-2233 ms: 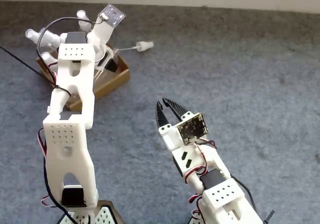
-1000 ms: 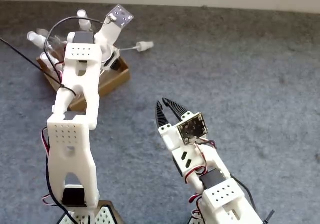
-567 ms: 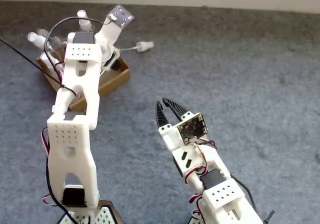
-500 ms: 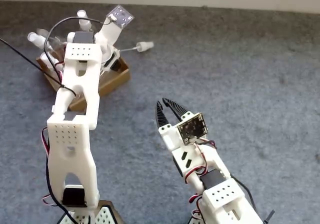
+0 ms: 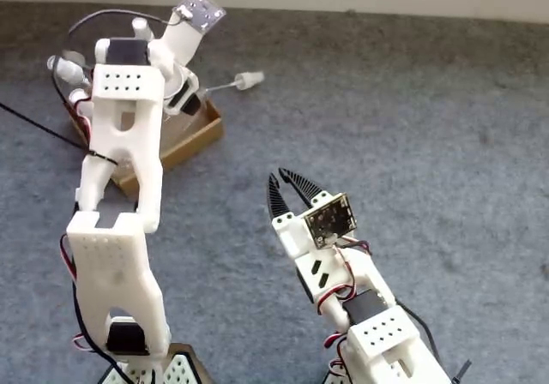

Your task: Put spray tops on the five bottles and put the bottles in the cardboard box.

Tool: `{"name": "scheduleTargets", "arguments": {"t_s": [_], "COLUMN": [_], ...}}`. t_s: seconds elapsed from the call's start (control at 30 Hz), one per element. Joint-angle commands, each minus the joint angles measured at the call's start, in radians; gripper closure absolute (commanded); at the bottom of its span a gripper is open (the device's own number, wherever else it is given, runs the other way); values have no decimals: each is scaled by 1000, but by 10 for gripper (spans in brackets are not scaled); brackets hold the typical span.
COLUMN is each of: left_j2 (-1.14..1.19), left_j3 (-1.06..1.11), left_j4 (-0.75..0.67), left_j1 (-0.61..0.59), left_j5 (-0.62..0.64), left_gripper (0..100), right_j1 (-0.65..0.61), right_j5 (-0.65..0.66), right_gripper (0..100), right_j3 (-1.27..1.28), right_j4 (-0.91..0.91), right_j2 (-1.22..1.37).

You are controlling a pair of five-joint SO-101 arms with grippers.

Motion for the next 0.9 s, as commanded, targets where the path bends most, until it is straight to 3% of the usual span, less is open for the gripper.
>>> {"name": "scheduleTargets", "arguments": {"t_s": [0.0, 0.2, 0.37, 0.5, 0.87], "left_j2": [-173, -357, -501, -616, -1155], "left_j3": [-59, -54, -53, -22, 452], "left_j4": [74, 203, 290, 296, 288], "left_j1": [8, 7, 7, 2, 2], "left_j5": [-3, -2, -2, 0, 0], "left_gripper": [825, 827, 943, 969, 995], "right_j1": [12, 12, 12, 13, 18], "right_j5": [6, 6, 6, 6, 11], "right_gripper": [950, 950, 950, 951, 995], "right_j3": [170, 170, 170, 170, 160], "right_j4": [2, 2, 4, 4, -4], "right_j2": [-5, -4, -4, -4, -12]}}
